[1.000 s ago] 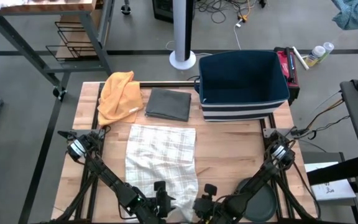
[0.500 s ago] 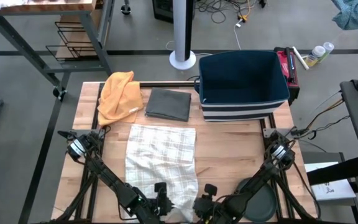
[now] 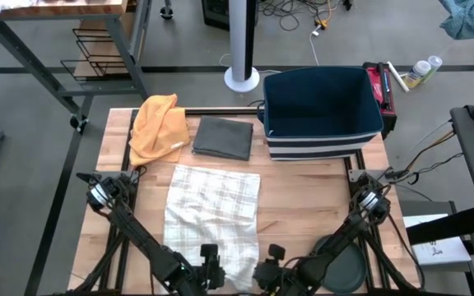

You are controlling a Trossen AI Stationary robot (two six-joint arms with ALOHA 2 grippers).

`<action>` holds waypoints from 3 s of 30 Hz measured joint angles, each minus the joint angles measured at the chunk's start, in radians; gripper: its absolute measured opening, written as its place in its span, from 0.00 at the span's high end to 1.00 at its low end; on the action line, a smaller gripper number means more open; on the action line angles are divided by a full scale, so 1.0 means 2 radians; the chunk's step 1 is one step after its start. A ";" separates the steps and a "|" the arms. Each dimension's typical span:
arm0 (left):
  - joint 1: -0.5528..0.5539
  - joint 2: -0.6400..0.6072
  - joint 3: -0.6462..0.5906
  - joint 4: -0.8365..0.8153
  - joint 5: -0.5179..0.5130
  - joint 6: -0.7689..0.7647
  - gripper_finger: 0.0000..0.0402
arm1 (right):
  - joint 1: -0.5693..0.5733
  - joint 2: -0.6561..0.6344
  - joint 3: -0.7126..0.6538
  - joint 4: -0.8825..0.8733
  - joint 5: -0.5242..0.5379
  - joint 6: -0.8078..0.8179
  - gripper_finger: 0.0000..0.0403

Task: Fold kitchen towel into neat rectangle
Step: Fold the white patterned towel

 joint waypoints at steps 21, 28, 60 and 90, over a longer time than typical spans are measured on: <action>0.001 0.000 -0.038 0.050 -0.054 -0.038 0.83 | 0.000 0.000 -0.002 0.000 0.000 0.003 0.74; -0.016 -0.009 -0.031 -0.022 -0.081 -0.063 0.99 | 0.000 0.000 -0.004 0.001 0.000 0.003 0.72; -0.069 -0.009 -0.038 0.087 -0.027 -0.113 0.77 | -0.031 0.051 -0.015 0.048 -0.004 0.011 0.69; -0.038 -0.212 -0.369 -0.149 -0.056 -0.438 0.65 | -0.120 -0.154 -0.044 -0.174 0.006 -0.097 0.64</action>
